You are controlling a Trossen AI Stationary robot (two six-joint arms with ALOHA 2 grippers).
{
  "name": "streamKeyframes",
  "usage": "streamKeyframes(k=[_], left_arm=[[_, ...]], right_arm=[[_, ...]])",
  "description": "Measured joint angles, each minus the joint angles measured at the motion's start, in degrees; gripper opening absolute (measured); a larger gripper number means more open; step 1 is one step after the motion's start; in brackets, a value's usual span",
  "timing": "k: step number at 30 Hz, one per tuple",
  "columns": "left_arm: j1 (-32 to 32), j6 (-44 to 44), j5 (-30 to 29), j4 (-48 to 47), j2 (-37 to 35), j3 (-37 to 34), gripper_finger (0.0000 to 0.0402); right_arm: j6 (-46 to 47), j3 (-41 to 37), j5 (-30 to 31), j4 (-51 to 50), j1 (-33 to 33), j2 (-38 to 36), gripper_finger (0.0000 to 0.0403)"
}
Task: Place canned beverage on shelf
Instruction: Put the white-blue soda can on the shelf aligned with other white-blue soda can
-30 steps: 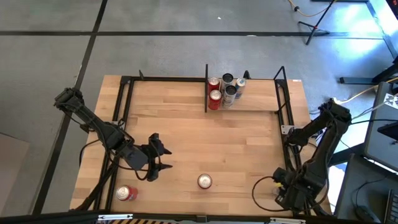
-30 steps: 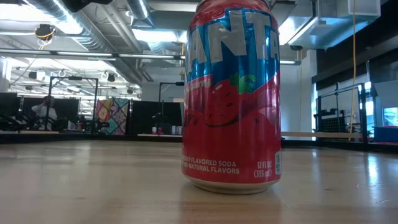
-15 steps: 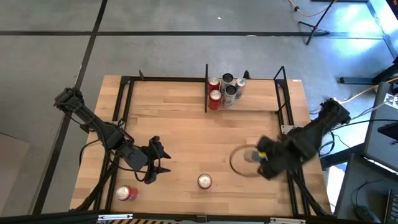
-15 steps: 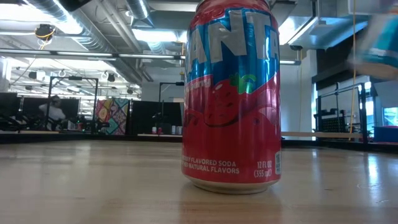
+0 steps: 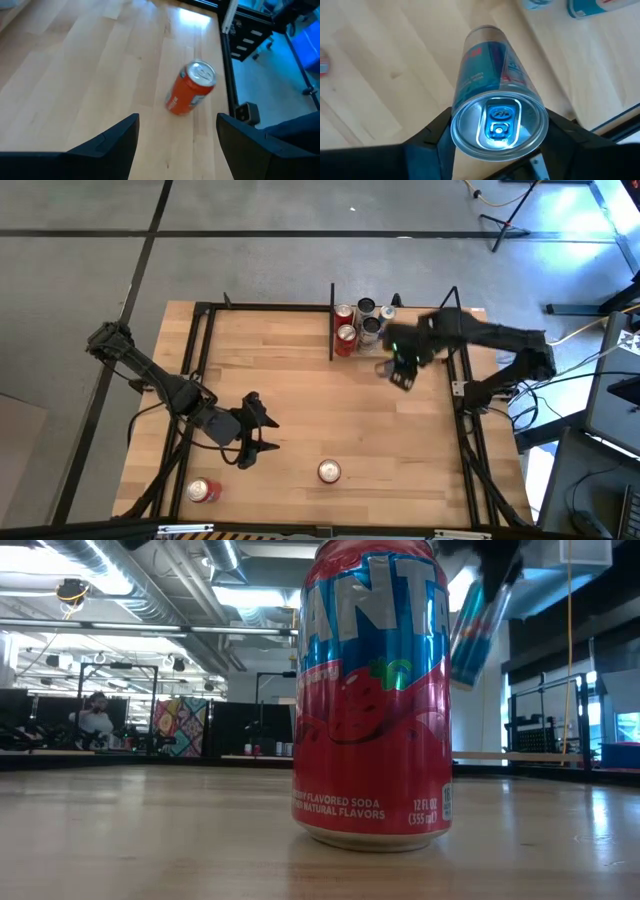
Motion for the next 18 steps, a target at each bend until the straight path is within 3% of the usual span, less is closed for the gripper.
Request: streamKeyframes(k=[8, 18], left_arm=[[5.18, -1.71, 0.68, -1.12, 0.0, 0.0, 0.0253], [8.63, -3.02, 4.96, -2.97, 0.0, 0.0, 0.0253]], right_arm=[[-17.07, 0.0, -2.65, 0.14, -17.71, 5.54, 0.0201], [-26.78, -0.02, 0.25, 0.27, -24.65, 13.75, 0.0201]])
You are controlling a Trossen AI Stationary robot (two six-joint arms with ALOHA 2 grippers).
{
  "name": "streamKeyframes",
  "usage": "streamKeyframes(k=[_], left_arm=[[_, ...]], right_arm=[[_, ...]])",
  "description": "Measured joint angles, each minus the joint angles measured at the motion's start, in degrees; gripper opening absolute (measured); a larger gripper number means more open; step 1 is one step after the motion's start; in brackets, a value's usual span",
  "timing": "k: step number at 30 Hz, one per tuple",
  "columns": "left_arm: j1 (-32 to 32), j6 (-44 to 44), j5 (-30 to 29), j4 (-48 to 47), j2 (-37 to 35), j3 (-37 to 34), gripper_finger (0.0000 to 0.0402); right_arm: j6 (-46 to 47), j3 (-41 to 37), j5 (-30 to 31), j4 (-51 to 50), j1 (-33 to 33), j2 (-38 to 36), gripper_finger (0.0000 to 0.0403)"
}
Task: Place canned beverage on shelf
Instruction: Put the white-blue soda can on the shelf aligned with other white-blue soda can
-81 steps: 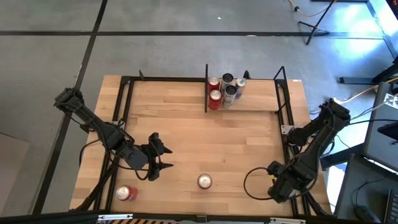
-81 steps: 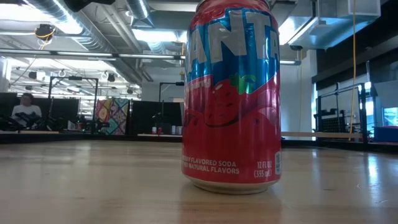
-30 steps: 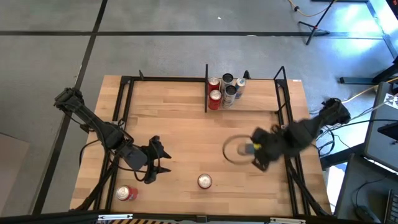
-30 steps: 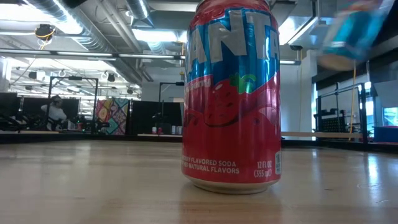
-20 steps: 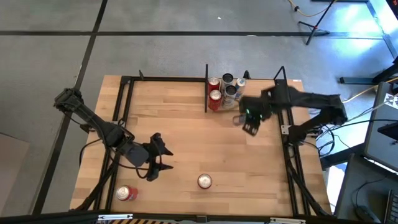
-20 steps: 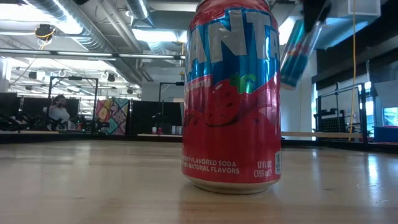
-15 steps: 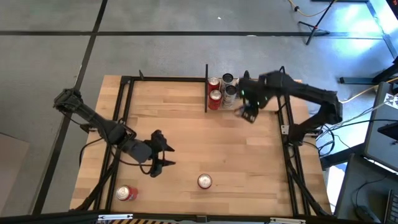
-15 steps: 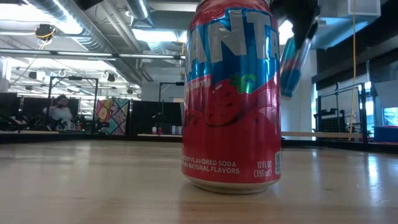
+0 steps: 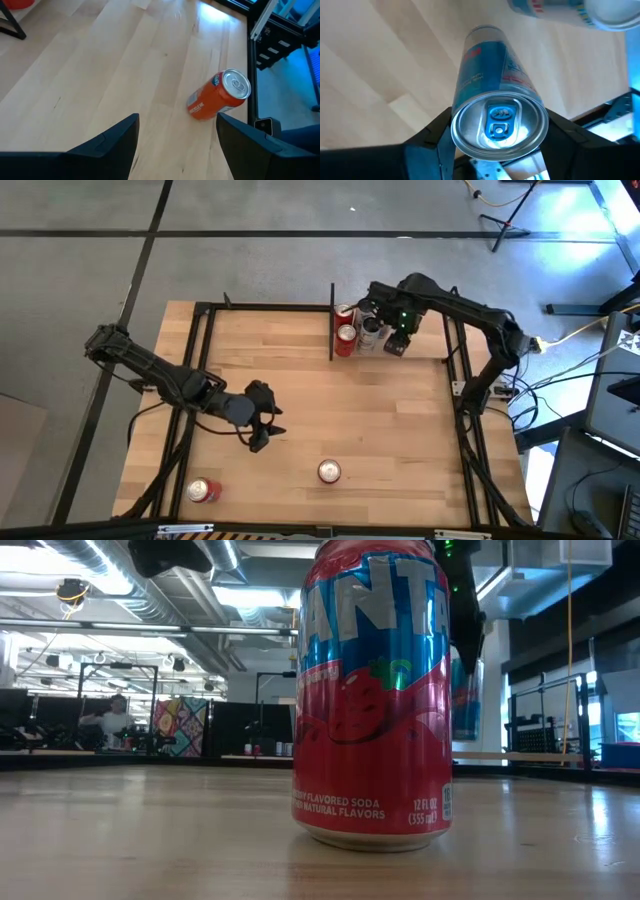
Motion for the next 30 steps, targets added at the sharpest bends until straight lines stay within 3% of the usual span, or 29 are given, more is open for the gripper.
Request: streamKeyframes(k=[22, 30], left_arm=[[-0.02, 0.48, 1.46, -0.34, 0.0, -0.02, 0.0253], [-0.02, 0.49, 1.55, -0.36, 0.0, -0.02, 0.0253]], right_arm=[[-3.25, -0.07, 0.11, 6.17, -0.54, 2.25, 0.021], [-5.03, -0.07, 0.19, 7.96, -0.52, 2.25, 0.0271]])
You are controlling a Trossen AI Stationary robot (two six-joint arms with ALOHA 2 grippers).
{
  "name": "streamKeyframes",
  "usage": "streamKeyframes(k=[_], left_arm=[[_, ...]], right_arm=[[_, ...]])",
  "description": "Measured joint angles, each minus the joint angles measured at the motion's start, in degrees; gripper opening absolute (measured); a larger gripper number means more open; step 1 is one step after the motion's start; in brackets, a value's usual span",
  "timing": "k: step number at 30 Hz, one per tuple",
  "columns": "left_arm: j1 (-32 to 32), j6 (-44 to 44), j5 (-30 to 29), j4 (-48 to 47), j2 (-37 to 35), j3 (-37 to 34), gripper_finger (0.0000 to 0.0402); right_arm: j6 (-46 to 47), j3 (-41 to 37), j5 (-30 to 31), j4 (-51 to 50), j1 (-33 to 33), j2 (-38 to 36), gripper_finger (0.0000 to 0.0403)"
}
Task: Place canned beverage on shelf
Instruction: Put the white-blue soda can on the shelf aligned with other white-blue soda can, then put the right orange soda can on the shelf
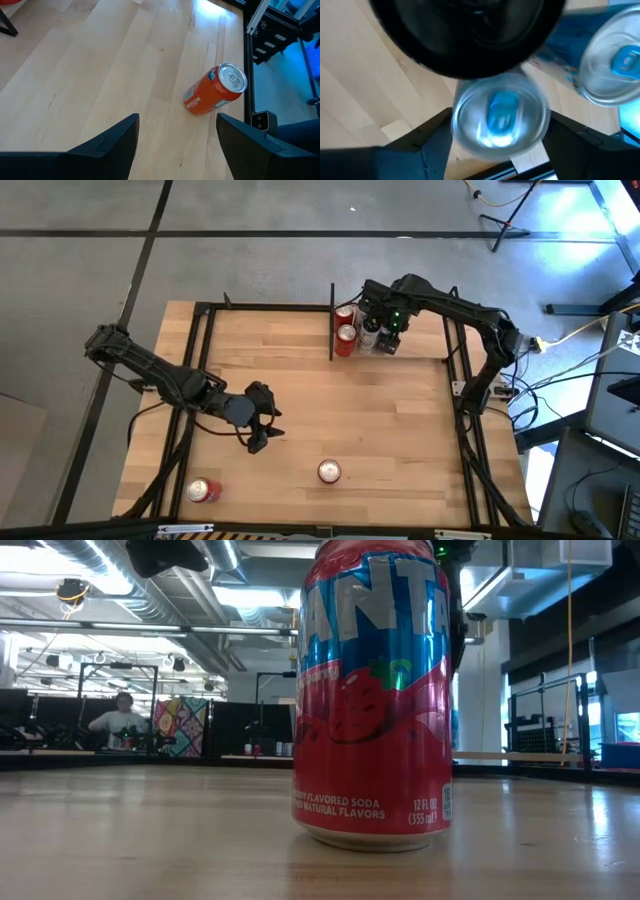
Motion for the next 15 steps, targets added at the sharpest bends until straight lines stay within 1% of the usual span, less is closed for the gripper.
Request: streamKeyframes(k=[3, 6, 11, 15], left_arm=[[0.0, -0.01, 0.0, 0.0, 0.0, 0.0, 0.0253], [0.0, -0.01, 0.0, 0.0, 0.0, 0.0, 0.0253], [0.0, -0.01, 0.0, 0.0, 0.0, 0.0, 0.0253], [0.0, 0.0, -0.02, 0.0, 0.0, -0.01, 0.0253]], right_arm=[[-0.17, 0.07, 0.95, 0.89, 0.0, -0.02, 0.0289], [-0.24, 0.07, 1.44, 1.14, 0.0, -0.02, 0.0298], [-0.47, 0.14, 1.54, -0.1, 0.04, -0.57, 0.0295], [-0.09, 2.81, 1.56, -2.5, 0.04, -1.91, 0.0289]])
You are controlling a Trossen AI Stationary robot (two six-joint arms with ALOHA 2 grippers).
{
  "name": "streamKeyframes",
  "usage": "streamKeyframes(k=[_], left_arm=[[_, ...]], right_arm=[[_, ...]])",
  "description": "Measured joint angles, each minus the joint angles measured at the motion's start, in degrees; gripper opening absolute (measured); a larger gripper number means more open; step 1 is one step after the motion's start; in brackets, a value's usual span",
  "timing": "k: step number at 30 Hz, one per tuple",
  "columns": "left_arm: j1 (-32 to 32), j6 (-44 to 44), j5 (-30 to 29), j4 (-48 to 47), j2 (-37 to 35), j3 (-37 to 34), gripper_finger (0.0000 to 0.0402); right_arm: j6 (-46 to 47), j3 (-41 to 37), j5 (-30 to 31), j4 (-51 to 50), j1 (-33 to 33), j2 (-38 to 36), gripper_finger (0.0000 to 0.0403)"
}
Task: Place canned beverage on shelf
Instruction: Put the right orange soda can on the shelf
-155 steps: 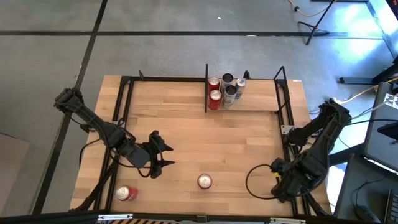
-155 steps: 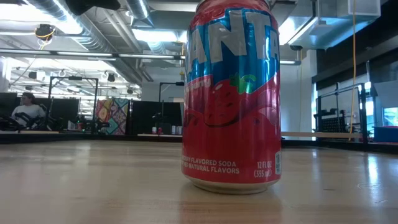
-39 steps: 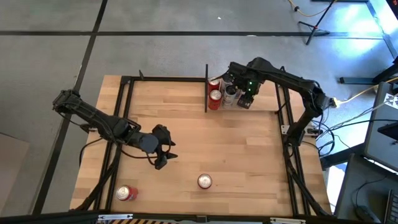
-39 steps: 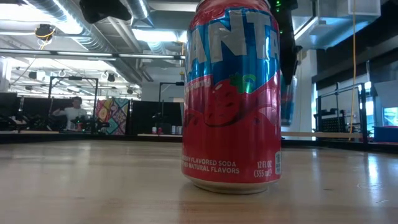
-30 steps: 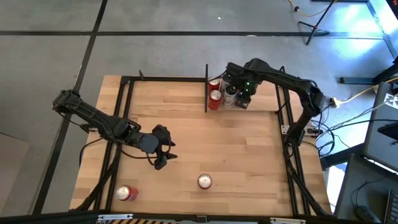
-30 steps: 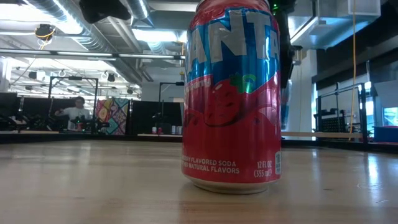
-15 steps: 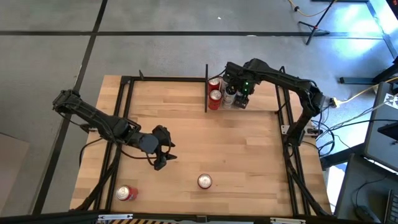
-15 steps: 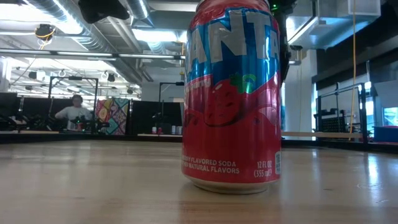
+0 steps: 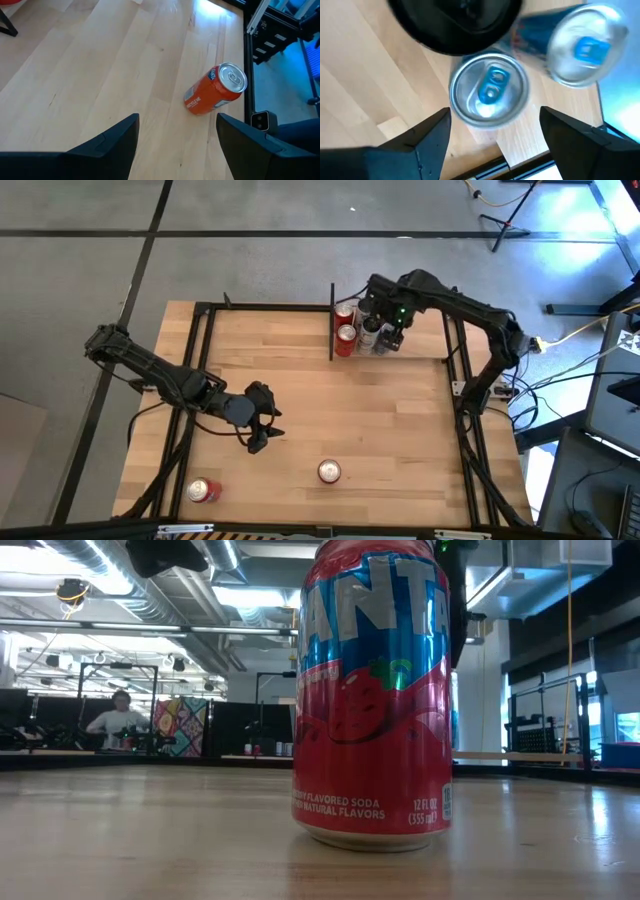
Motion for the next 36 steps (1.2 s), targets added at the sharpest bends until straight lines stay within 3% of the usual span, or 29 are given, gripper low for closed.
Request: streamKeyframes(k=[7, 12, 20, 26, 32, 36], left_arm=[[0.0, 1.5, -0.18, 0.03, 0.0, -0.01, 0.0253], [-0.24, 2.58, -2.09, 1.1, 0.03, -0.03, 0.0253], [-2.07, 7.29, -4.9, 6.49, 1.69, -0.05, 0.0253], [-4.87, 7.57, -0.16, 12.42, 8.15, -0.07, 0.0253], [-7.99, 5.26, 0.43, 16.66, 15.7, -0.07, 0.0253], [-8.59, 3.95, 0.13, 21.33, 20.7, -0.07, 0.0253]], right_arm=[[8.64, 5.24, -5.52, -3.37, 2.81, -6.01, 0.0289], [18.17, 3.46, -7.61, 0.84, 14.44, -12.69, 0.0289], [33.96, -5.74, -1.58, 18.57, 38.44, -16.69, 0.0289], [41.73, -18.29, 2.0, 38.98, 53.07, -16.69, 0.0289], [47.28, -30.63, 5.48, 57.54, 62.57, -15.73, 0.0289], [47.6, -35.71, 4.56, 66.14, 65.05, -14.17, 0.0289]])
